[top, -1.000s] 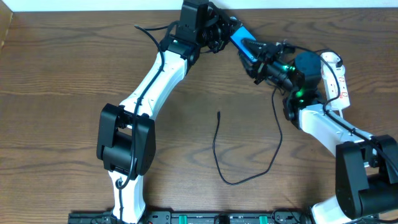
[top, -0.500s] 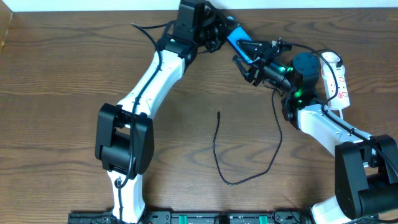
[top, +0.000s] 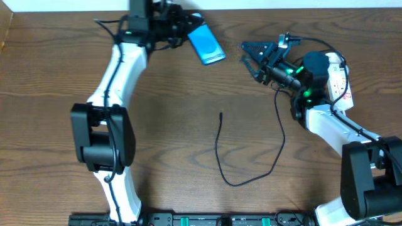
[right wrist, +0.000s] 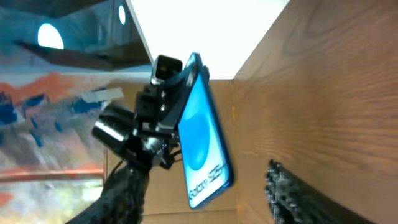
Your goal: Plug charger to phone and switch on socket
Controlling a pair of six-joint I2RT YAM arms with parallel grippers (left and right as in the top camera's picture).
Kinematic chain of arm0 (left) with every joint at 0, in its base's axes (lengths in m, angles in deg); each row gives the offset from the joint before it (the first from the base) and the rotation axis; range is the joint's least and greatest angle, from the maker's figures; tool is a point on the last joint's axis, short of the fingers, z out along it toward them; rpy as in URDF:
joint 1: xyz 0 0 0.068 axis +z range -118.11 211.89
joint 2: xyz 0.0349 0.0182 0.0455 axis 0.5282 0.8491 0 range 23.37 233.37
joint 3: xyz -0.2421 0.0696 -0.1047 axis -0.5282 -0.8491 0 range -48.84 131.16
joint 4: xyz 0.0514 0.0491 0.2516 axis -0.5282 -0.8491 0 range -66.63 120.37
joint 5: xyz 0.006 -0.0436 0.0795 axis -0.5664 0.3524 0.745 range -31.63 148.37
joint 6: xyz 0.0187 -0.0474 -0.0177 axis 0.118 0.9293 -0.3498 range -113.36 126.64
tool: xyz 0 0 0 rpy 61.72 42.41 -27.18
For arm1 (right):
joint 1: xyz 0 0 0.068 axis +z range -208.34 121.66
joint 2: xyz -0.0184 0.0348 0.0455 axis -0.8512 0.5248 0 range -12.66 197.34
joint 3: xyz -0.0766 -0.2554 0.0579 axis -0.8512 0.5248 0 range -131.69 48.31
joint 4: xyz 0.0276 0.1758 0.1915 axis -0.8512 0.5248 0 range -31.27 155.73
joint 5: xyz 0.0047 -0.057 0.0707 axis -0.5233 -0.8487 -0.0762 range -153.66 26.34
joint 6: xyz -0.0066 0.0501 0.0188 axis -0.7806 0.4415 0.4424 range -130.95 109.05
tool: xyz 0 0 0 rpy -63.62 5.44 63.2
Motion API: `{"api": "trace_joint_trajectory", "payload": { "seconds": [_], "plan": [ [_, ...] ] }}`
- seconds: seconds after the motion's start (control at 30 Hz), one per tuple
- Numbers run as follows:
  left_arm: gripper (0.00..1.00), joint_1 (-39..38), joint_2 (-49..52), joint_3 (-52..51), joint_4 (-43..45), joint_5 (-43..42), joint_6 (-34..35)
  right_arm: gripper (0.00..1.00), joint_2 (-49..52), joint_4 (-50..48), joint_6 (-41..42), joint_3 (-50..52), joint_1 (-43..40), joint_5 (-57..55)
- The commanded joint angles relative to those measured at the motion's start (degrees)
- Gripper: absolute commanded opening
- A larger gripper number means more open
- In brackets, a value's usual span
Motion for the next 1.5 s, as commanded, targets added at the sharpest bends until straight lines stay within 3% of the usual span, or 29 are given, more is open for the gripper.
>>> {"api": "trace_joint_trajectory", "payload": {
  "seconds": [0.0,0.07,0.2,0.3,0.4,0.5,0.67,0.83,0.93,1.23,1.47],
  "plan": [
    [0.08,3.4,-0.2,0.7,-2.5,-16.3,-8.2,0.61,-0.2,0.2,-7.5,-0.8,-1.5,4.3],
    [0.07,5.1,-0.2,0.7,-5.1,-20.6,-11.0,0.68,-0.2,0.5,-7.6,-0.8,-1.9,5.7],
    [0.08,8.5,-0.2,0.7,-10.2,-28.6,-17.3,0.63,-0.2,1.2,-12.3,-0.8,-2.0,6.3],
    [0.07,10.7,-0.2,0.7,-12.8,-33.3,-20.8,0.65,-0.2,3.4,-14.1,-0.8,-1.6,6.3],
    [0.08,12.8,-0.2,0.7,-14.8,-34.4,-22.2,0.73,-0.2,4.8,-16.2,-0.9,-0.5,5.7],
    [0.07,14.6,-0.2,0.7,-15.3,-34.4,-22.2,0.75,-0.2,8.3,-17.5,-2.1,0.6,4.7],
    [0.08,16.3,-0.2,0.7,-15.3,-34.4,-22.2,0.8,-0.2,28.1,-27.1,-9.0,3.1,0.2],
    [0.07,16.5,-0.2,0.7,-15.3,-34.4,-22.2,0.84,-0.2,54.2,-38.8,-19.9,7.6,-14.0],
    [0.07,16.5,-0.2,0.7,-15.3,-34.4,-23.3,0.86,-0.2,64.4,-41.8,-24.4,10.7,-23.1],
    [0.08,16.5,-0.2,0.6,-15.3,-34.4,-23.7,0.86,1.7,78.1,-43.1,-25.4,20.4,-37.8],
    [0.07,16.5,-0.2,0.5,-15.3,-34.2,-23.7,0.88,6.1,81.5,-42.4,-25.4,23.8,-37.7]
  ]
}}
